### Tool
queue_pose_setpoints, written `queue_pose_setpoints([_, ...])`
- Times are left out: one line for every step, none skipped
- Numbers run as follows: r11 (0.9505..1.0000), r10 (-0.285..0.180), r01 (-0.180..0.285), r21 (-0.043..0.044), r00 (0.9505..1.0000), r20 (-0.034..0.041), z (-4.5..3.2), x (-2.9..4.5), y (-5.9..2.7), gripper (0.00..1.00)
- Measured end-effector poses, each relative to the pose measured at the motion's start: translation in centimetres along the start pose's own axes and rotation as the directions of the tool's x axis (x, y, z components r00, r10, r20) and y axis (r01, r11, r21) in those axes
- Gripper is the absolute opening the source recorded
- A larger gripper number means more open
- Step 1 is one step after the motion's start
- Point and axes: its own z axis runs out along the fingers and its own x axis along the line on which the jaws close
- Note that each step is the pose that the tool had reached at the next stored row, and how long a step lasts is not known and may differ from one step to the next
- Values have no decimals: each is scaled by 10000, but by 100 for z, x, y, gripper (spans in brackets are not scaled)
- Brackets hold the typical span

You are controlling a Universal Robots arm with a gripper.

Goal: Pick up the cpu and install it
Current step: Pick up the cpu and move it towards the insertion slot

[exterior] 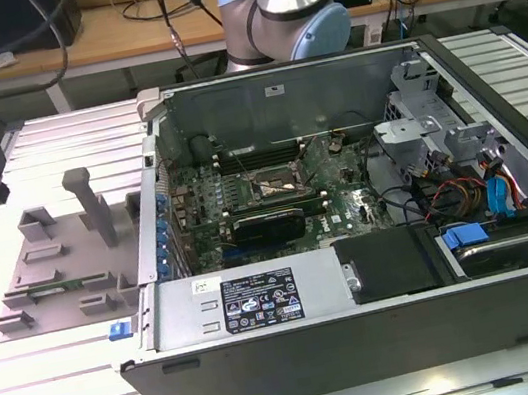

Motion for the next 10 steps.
queue_pose_setpoints([10000,0,0,-1,10000,1,-97,-3,6,55])
queue_pose_setpoints([10000,0,0,0,10000,0,-125,-4,7,55])
queue_pose_setpoints([10000,0,0,0,10000,0,-152,-5,8,55])
queue_pose_setpoints([10000,0,0,0,10000,0,-203,-7,11,55])
queue_pose_setpoints([10000,0,0,0,10000,0,-246,-9,14,55])
queue_pose_setpoints([10000,0,0,0,10000,-1,-306,-11,17,55])
queue_pose_setpoints([10000,0,0,0,10000,0,-331,-12,18,55])
queue_pose_setpoints([10000,0,0,0,10000,0,-354,-12,19,55])
queue_pose_setpoints([10000,0,0,0,10000,0,-388,-14,21,55])
queue_pose_setpoints([10000,0,0,0,10000,1,-408,-14,22,55])
